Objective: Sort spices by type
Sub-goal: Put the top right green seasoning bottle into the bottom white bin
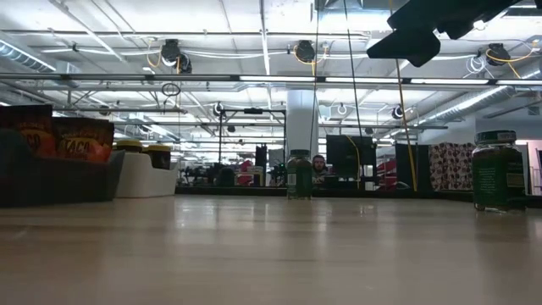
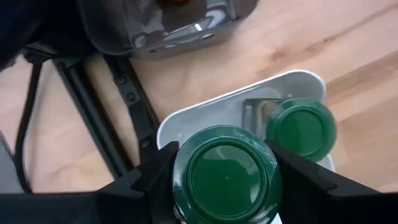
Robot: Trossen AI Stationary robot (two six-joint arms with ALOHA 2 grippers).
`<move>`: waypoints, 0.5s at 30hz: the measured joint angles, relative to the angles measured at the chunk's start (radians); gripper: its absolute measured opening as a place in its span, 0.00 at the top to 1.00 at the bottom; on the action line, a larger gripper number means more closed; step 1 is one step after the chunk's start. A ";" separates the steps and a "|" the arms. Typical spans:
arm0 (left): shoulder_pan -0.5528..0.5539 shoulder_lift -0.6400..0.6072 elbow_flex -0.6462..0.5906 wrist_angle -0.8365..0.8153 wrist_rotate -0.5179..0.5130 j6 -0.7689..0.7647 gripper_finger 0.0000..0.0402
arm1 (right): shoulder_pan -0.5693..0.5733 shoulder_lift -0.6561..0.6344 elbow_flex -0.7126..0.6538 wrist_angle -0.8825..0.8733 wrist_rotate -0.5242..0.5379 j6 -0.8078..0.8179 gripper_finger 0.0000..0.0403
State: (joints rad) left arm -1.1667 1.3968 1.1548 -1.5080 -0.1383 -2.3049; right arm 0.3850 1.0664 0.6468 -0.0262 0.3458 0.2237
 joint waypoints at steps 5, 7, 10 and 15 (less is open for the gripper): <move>0.021 0.000 -0.001 -0.025 -0.036 -0.011 0.47 | 0.000 0.000 0.000 0.000 0.001 0.000 0.28; 0.034 0.000 -0.001 -0.029 -0.050 -0.010 0.47 | 0.000 0.000 0.000 0.002 0.001 0.000 0.28; 0.049 0.000 -0.001 -0.030 -0.051 -0.008 0.47 | 0.000 0.000 0.000 0.001 0.002 0.000 0.28; 0.062 0.002 -0.001 -0.039 -0.051 -0.005 0.45 | 0.000 0.000 0.000 0.001 0.002 0.000 0.28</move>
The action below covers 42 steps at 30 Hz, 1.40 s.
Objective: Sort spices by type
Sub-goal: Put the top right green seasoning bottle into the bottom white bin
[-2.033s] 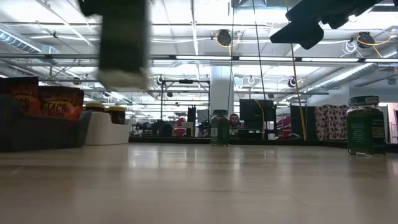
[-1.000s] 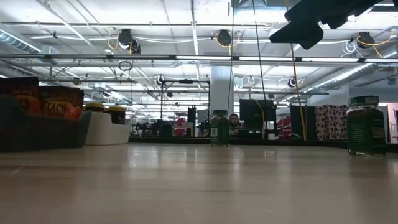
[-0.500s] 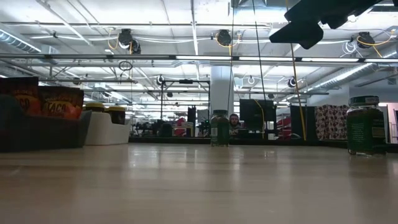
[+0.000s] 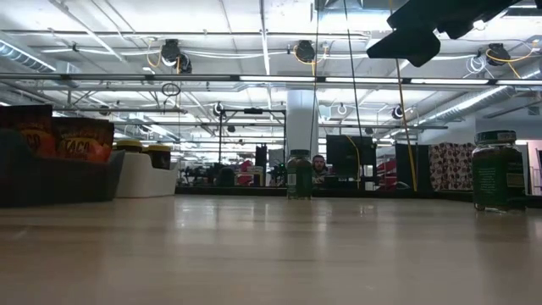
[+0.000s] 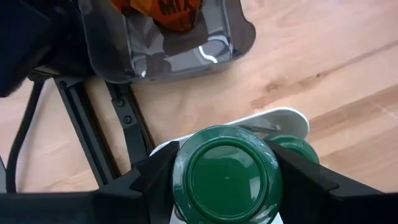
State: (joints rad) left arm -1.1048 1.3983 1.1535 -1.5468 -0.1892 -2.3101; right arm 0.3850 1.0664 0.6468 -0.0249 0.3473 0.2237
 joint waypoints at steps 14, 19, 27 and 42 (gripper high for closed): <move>0.012 0.114 0.000 -0.006 0.001 -0.007 0.45 | 0.000 0.000 0.000 0.000 0.000 0.000 0.28; 0.012 0.166 0.000 -0.001 0.001 -0.007 0.45 | -0.001 0.000 0.000 0.000 0.000 0.000 0.28; 0.012 0.209 0.000 0.047 -0.005 0.029 0.45 | -0.019 0.000 0.000 0.000 0.000 0.004 0.28; 0.012 0.213 0.000 0.052 -0.013 0.039 0.43 | -0.026 0.000 0.000 0.000 -0.005 0.000 0.28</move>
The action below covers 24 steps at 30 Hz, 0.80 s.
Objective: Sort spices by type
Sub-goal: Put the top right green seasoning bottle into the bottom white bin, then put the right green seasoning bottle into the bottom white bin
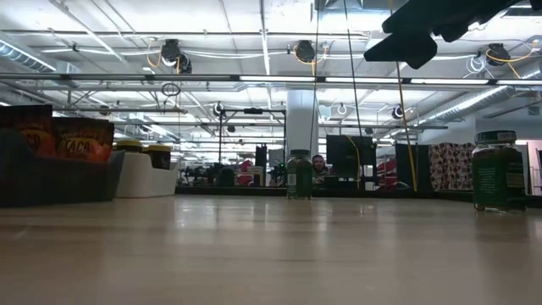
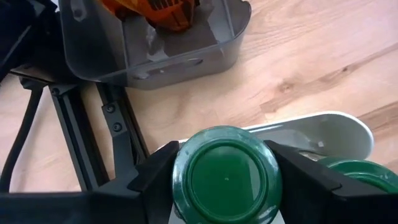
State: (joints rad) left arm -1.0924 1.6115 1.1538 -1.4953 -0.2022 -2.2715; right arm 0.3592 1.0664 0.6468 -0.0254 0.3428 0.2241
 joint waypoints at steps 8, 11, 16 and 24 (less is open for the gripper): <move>0.000 0.000 0.000 -0.004 -0.008 0.028 0.30 | 0.000 0.000 0.000 0.000 0.000 0.000 0.28; 0.000 0.000 0.000 -0.008 -0.008 0.028 0.25 | 0.000 0.000 0.000 0.000 0.000 0.000 0.28; 0.000 0.000 0.001 -0.009 0.019 0.034 0.21 | 0.000 0.000 0.000 0.000 0.000 0.000 0.28; 0.000 -0.001 0.081 -0.071 0.002 0.058 0.20 | 0.000 0.000 0.000 0.000 0.000 0.000 0.28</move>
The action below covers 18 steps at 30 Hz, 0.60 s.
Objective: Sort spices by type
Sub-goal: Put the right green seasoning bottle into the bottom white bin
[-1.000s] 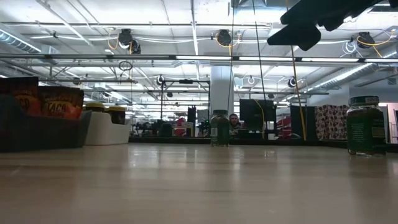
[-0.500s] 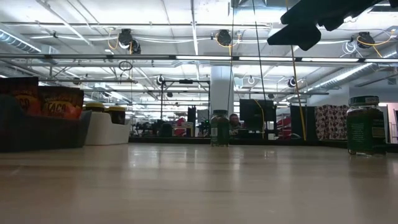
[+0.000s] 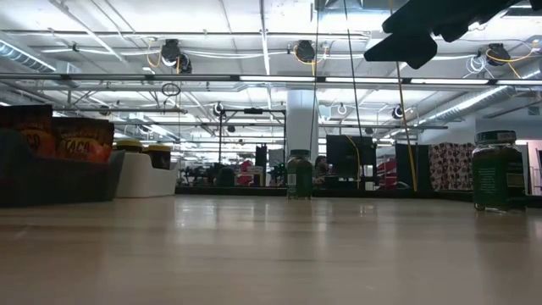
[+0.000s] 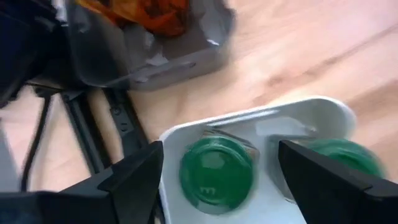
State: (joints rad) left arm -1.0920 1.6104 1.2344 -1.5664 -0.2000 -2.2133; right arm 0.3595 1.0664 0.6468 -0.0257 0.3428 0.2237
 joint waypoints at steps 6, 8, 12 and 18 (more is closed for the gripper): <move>0.002 -0.043 0.041 -0.003 -0.102 0.020 0.20 | 0.000 0.000 0.000 0.000 0.000 0.000 0.28; 0.002 -0.053 0.053 -0.003 -0.172 0.021 0.20 | 0.000 0.000 0.000 -0.001 0.000 0.000 0.28; 0.016 -0.056 0.068 -0.002 -0.332 0.024 0.20 | 0.000 0.000 0.000 -0.013 0.000 0.001 0.28; 0.098 -0.056 0.075 0.086 -0.432 0.146 0.20 | -0.001 -0.001 0.000 -0.081 0.009 0.004 0.28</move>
State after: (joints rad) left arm -0.9941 1.5549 1.3090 -1.4803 -0.6320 -2.0670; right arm 0.3590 1.0657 0.6472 -0.1064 0.3513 0.2275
